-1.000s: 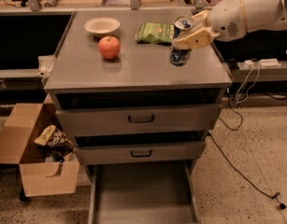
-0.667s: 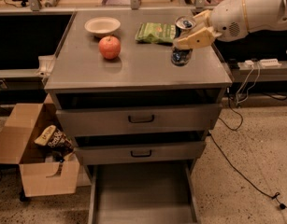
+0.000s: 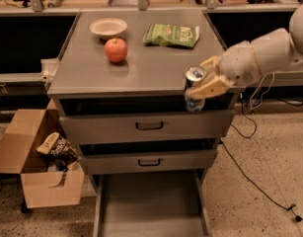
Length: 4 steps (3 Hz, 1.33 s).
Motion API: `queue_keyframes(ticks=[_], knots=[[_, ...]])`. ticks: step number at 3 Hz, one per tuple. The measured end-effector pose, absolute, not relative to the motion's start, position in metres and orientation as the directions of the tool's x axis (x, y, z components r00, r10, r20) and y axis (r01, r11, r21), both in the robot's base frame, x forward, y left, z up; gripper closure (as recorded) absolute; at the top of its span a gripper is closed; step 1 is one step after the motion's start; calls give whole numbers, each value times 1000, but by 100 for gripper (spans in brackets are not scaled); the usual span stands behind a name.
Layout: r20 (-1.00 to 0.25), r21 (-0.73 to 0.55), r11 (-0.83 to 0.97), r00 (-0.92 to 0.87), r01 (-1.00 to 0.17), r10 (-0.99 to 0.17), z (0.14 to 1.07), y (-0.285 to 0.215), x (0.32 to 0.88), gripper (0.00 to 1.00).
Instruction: Place redbull can into bottom drawer
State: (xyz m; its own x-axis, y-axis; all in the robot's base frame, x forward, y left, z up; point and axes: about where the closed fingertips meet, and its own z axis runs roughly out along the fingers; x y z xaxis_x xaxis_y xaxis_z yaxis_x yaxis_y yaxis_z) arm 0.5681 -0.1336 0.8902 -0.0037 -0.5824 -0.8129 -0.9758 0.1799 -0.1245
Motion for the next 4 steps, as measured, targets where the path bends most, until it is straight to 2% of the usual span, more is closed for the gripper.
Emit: queue_keyframes(ticks=[1, 3, 4], knots=[[-797, -58, 111, -21, -992, -604, 823, -140, 523, 100], [-792, -35, 112, -40, -993, -610, 789, -140, 516, 100], [-784, 16, 129, -92, -992, -614, 724, -141, 499, 100]])
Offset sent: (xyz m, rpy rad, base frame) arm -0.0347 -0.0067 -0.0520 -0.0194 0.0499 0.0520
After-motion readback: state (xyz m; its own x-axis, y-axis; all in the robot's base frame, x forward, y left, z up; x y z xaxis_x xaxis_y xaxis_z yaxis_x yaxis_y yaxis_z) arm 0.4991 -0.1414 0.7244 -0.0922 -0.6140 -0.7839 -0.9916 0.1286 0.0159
